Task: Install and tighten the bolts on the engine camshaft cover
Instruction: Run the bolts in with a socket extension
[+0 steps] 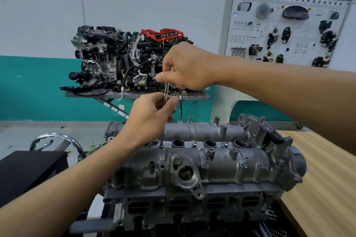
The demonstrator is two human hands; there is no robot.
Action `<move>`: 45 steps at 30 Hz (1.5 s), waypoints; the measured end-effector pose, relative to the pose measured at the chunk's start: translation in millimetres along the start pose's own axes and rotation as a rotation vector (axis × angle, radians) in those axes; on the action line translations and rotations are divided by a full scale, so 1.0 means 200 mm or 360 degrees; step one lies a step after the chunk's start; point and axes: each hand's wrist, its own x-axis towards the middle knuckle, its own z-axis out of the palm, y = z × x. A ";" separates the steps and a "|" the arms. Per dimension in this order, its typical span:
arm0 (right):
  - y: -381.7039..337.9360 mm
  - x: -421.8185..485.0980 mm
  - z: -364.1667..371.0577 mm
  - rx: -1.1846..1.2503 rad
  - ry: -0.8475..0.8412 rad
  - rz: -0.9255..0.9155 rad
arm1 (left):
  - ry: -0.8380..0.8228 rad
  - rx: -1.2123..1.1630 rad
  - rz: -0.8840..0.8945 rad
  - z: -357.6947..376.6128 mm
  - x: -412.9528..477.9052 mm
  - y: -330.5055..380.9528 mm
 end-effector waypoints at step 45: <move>0.24 -0.33 -0.06 0.0653 0.0127 0.0413 | 0.0052 0.0121 0.0450 0.28 0.07 0.05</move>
